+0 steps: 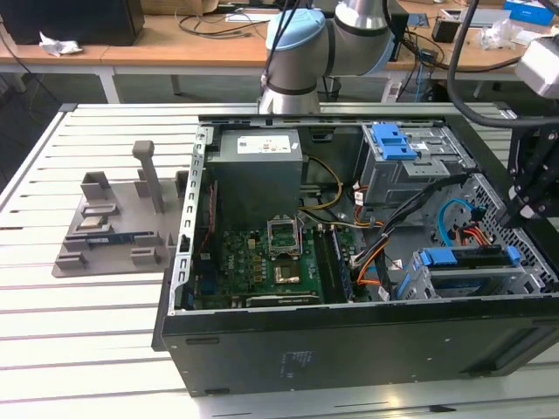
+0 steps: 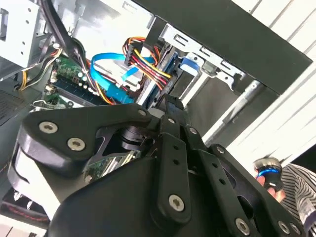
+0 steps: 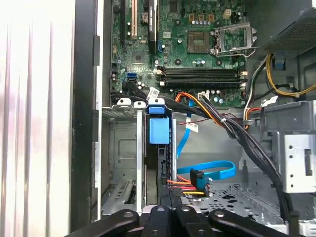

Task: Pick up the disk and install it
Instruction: 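Insert the first disk wire, then insert the second disk wire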

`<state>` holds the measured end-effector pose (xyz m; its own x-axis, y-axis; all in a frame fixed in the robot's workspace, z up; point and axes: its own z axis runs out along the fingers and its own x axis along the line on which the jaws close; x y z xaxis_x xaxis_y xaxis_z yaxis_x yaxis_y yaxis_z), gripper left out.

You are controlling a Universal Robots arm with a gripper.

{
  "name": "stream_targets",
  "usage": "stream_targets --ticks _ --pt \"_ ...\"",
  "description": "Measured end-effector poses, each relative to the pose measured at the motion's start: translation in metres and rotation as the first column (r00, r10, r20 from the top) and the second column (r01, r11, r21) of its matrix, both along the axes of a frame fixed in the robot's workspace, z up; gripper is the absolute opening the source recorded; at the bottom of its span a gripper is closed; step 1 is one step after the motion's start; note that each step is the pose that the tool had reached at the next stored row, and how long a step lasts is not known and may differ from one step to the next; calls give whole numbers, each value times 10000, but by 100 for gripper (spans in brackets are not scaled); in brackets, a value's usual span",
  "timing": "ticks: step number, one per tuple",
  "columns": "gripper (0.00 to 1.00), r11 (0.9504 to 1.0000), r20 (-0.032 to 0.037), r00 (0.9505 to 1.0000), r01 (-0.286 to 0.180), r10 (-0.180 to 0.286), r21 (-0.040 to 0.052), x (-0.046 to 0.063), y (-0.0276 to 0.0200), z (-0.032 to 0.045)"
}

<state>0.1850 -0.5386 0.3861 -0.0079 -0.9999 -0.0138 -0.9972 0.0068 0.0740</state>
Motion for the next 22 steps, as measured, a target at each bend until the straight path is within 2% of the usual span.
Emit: stream_targets --ticks 2,16,19,22 --pt "11 10000 0 10000 -1 1 1 0 0 27" --pt "11 10000 0 10000 -1 1 3 0 0 27" --pt "30 10000 0 10000 -1 1 4 0 0 28" --pt "30 10000 0 10000 -1 1 2 0 1 28"
